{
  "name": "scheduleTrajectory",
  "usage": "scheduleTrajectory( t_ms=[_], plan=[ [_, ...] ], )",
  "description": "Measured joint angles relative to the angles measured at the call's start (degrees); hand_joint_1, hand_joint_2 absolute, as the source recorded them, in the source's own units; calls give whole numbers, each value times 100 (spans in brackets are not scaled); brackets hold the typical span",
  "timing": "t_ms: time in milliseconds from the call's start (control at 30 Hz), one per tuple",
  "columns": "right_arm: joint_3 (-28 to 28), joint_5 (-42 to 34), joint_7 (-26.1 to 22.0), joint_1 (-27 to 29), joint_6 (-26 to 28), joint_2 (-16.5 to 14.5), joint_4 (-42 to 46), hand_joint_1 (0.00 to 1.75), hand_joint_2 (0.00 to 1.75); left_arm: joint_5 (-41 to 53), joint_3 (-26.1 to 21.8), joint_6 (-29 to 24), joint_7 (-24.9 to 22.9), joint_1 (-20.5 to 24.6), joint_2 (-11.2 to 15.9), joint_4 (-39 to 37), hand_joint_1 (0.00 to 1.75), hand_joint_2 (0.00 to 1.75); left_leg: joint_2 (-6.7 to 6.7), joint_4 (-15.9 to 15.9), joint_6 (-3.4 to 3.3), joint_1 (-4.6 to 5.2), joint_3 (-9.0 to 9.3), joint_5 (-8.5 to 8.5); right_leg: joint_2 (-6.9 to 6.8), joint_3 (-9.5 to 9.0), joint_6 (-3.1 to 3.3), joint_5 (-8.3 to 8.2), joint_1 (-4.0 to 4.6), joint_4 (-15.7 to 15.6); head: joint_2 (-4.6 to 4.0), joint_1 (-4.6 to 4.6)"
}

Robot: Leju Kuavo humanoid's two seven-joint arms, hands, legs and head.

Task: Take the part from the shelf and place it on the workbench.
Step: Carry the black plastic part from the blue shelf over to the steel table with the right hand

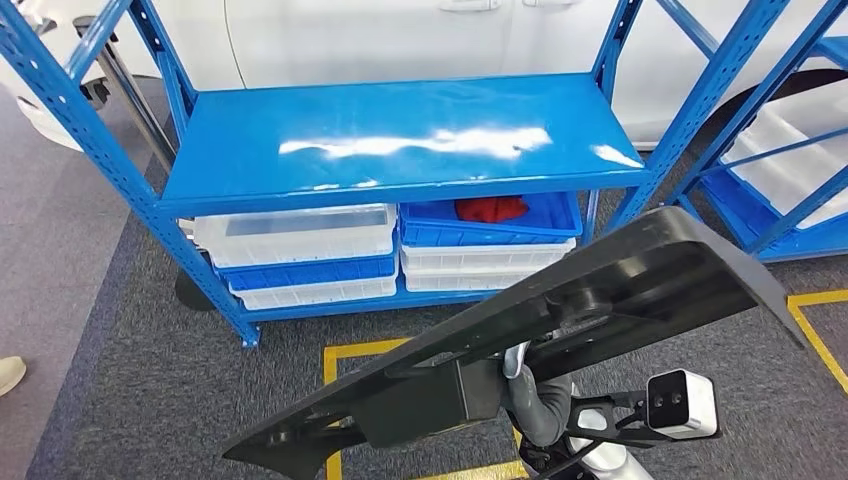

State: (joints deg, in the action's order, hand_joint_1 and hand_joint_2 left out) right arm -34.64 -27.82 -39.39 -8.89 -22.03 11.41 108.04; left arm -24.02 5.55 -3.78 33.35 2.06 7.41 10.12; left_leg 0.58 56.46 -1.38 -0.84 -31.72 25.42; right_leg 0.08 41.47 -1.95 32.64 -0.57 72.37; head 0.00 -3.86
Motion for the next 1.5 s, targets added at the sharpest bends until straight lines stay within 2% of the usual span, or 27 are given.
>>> scheduleTrajectory(
  t_ms=[33,67,133,200,267,333,367,433,467,500,533,567,600,633,700,767,833,900,1000,1033,1067,1100,1167,1233,1333,1400,1500],
  plan=[
    [0,0,0,5,0,9,-1,175,175,0,0,0,0,0,0,0,0,175,1,19,6,3,-97,-60,-1,-22,-11,2,-7,192,0,-1],
    [0,0,0,8,0,15,-1,175,175,0,0,0,0,0,0,0,0,175,2,43,16,5,-193,-114,-1,-143,-13,-111,-13,180,0,-1],
    [0,0,0,9,0,21,0,175,175,0,0,0,0,-1,0,0,0,175,0,96,46,6,-358,-211,-2,-687,18,-355,-17,-446,0,-1],
    [2,1,0,7,0,23,14,175,175,0,1,0,2,-3,-1,0,0,175,-7,122,98,16,-456,-307,0,-1227,87,-335,13,-1254,0,-2],
    [5,1,0,3,-1,26,34,175,175,-1,2,0,2,-9,-2,0,0,175,-10,92,165,17,-480,-411,3,-1375,159,-287,53,-1560,0,-3],
    [7,0,0,-1,-1,29,43,175,175,-1,2,0,1,-24,0,-1,0,175,-20,70,235,16,-517,-452,-9,-1298,247,-406,36,-1593,0,-3],
    [7,0,0,-1,-1,30,44,175,175,1,3,0,2,-29,1,-1,0,175,-26,151,259,14,-570,-338,-18,-1240,299,-478,22,-1613,0,-3],
    [7,0,0,3,-1,31,45,175,175,1,4,0,2,-36,2,-2,0,175,-34,658,290,1,-739,189,-34,-1101,369,-620,11,-1635,0,-4],
    [7,0,0,7,-1,31,44,175,175,0,4,0,1,-36,2,-2,0,175,-34,1052,303,-1,-834,478,-35,-1018,384,-682,18,-1629,0,-3],
    [7,0,0,12,-1,32,44,175,175,-2,4,0,0,-36,2,-2,0,175,-34,1429,316,-3,-899,666,-35,-932,384,-742,26,-1619,0,-3],
    [7,0,0,14,-1,32,43,175,175,-1,4,0,0,-36,1,-2,0,175,-34,1675,324,-3,-899,716,-35,-845,380,-800,33,-1604,0,-3],
    [7,0,0,16,-1,32,43,175,175,-1,4,0,0,-35,1,-2,0,175,-34,1722,325,-3,-801,641,-35,-755,372,-854,36,-1584,0,-3],
    [7,0,0,17,-1,32,43,175,175,-1,4,0,0,-35,1,-1,0,175,-34,1538,319,-3,-594,489,-34,-674,359,-899,37,-1560,0,-3],
    [7,0,0,17,-1,32,44,175,175,-1,4,0,0,-33,2,-1,0,175,-35,1166,305,-3,-297,349,-34,-606,343,-936,36,-1532,0,-3],
    [11,5,1,16,16,27,45,175,175,-1,4,-34,-82,-20,5,0,0,175,-43,334,259,16,278,318,-36,-510,291,-997,46,-1489,0,-4],
    [57,15,12,5,71,-17,45,175,175,-1,5,-127,-313,-13,11,-1,0,175,-54,-42,208,47,476,409,-42,-480,223,-1061,47,-1482,0,-3],
    [149,15,44,-22,125,-92,45,175,175,0,7,-202,-518,-15,20,-1,0,175,-48,-83,140,33,433,353,-34,-465,157,-1099,45,-1477,0,-3],
    [241,7,88,-55,143,-147,48,175,175,-3,8,-217,-588,-11,29,-1,0,175,-26,-106,59,3,394,268,-16,-350,108,-893,41,-1226,0,-3],
    [315,4,115,-73,140,-186,46,175,175,-11,9,-219,-609,-14,38,-1,0,175,-12,-92,14,7,286,173,-10,76,54,-233,17,-74,0,-3],
    [326,4,115,-72,139,-193,45,175,175,-11,9,-219,-614,-19,38,-1,0,175,-13,-80,17,9,250,155,-11,152,44,-138,15,188,0,-3],
    [334,4,115,-72,137,-199,45,175,175,-11,9,-219,-617,-22,38,-1,0,175,-13,-64,22,10,222,144,-11,117,43,-157,14,225,0,-3],
    [344,4,115,-72,136,-207,45,175,175,-11,9,-219,-619,-23,38,-1,0,175,-15,-46,28,10,206,140,-12,-45,51,-284,14,3,0,-3],
    [371,4,115,-78,132,-226,45,175,175,-11,13,-219,-619,-17,37,-1,0,175,-20,-8,51,15,189,150,-11,-547,101,-601,23,-805,0,-3],
    [402,2,114,-86,131,-244,46,175,175,-11,19,-219,-619,-3,39,-1,0,175,-24,35,98,33,146,153,-10,-829,162,-712,48,-1344,0,-3],
    [417,0,114,-89,130,-263,48,175,175,-10,32,-219,-621,-1,49,0,0,175,-21,59,188,46,94,154,-10,-818,244,-702,47,-1449,0,-3],
    [419,0,113,-93,129,-280,48,175,175,-9,39,-219,-622,0,57,-1,0,175,-26,273,235,43,3,327,-23,-819,318,-736,18,-1492,0,-3],
    [427,10,106,-81,128,-319,48,175,175,-9,43,-211,-625,-7,63,-2,0,175,-33,1370,284,22,-470,900,-42,-784,374,-770,20,-1501,0,-3]
  ],
)
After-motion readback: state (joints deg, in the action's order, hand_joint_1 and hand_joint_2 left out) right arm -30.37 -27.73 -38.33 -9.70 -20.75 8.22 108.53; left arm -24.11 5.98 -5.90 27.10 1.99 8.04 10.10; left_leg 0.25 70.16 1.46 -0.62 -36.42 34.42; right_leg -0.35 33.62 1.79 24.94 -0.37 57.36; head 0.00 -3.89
